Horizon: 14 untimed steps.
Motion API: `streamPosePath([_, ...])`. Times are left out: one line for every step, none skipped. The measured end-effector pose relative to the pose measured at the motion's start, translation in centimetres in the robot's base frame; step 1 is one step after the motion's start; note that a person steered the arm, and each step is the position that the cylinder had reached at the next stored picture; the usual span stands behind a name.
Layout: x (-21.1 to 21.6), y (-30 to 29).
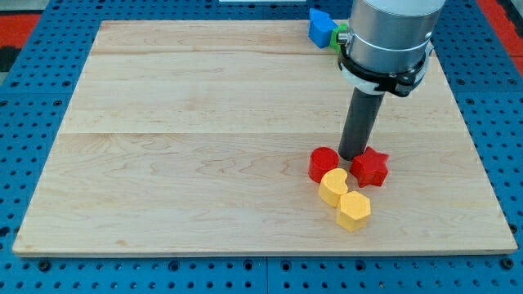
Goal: Move your arm towards group of blocks
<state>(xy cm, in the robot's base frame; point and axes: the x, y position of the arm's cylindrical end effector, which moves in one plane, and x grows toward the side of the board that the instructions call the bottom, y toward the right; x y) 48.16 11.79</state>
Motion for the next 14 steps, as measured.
streamPosePath([-2.0, 2.4])
streamPosePath([-5.7, 6.1])
streamPosePath([-9.5, 6.5])
streamPosePath([-9.6, 6.4])
streamPosePath([-9.8, 6.4])
streamPosePath([-11.8, 7.3])
streamPosePath([-13.5, 7.6])
streamPosePath([-8.8, 4.8])
streamPosePath([-7.3, 5.2])
streamPosePath([-9.4, 6.6])
streamPosePath([-13.0, 6.5])
streamPosePath([-15.7, 7.7])
streamPosePath([-19.2, 8.9])
streamPosePath([-23.3, 8.9])
